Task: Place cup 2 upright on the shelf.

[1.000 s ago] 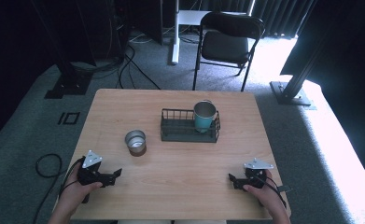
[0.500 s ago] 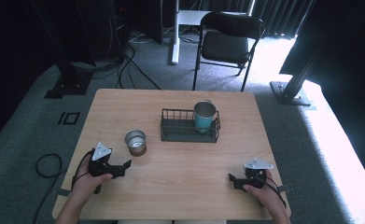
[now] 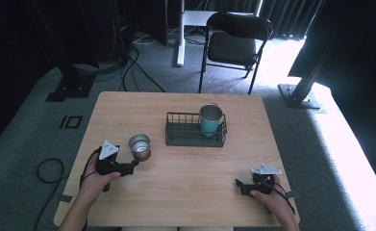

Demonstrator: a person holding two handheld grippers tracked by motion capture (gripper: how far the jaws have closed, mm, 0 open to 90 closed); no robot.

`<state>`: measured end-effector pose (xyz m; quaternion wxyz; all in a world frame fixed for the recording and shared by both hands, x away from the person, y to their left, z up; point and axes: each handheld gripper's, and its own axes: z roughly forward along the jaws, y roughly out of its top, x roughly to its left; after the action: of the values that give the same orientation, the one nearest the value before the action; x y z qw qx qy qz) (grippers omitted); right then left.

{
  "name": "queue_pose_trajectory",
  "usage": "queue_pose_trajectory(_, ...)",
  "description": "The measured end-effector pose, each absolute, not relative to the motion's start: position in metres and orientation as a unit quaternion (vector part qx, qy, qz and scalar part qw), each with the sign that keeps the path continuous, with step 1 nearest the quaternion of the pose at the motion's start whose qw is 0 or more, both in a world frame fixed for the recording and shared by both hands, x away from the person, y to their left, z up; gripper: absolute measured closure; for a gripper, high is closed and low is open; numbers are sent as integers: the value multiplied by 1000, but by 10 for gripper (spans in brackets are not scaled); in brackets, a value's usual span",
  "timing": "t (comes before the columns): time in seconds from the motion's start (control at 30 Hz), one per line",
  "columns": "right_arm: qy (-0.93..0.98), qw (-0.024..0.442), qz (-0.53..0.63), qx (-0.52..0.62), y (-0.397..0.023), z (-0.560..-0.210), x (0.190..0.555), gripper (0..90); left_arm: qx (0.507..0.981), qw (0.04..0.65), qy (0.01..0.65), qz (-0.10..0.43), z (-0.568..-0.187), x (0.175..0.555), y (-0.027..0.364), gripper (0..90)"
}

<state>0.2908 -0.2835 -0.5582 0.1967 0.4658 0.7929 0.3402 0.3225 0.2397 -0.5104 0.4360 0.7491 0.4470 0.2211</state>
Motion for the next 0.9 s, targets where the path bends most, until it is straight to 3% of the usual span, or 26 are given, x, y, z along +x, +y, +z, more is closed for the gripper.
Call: queue_pose_trajectory(0.9, 792, 197, 341, 466, -283, -558, 291, 107, 755, 437, 432, 228, -510, 358, 213, 19)
